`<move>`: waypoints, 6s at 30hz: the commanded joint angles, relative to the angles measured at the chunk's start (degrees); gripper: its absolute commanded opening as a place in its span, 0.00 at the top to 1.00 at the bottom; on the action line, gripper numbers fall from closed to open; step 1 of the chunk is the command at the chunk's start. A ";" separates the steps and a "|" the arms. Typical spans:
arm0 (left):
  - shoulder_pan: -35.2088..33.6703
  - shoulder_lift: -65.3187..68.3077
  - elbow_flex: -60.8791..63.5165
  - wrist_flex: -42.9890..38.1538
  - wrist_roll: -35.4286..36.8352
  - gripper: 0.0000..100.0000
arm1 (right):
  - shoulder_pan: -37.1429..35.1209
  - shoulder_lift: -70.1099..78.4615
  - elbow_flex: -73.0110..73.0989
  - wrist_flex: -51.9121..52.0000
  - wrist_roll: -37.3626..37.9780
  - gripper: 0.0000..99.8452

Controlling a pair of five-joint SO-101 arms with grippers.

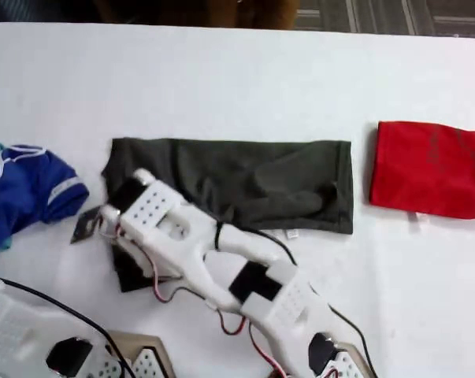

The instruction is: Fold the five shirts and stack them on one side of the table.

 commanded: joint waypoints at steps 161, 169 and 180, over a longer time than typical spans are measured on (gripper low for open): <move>58.46 63.82 -82.59 -0.79 41.14 0.97 | 65.89 -8.04 3.25 1.19 16.53 0.98; 58.46 63.82 -82.59 -0.79 41.14 0.97 | 59.12 -4.62 -12.84 -3.30 9.67 0.98; 58.46 63.82 -82.59 -0.79 41.14 0.97 | 57.89 13.67 -16.18 1.54 12.22 0.98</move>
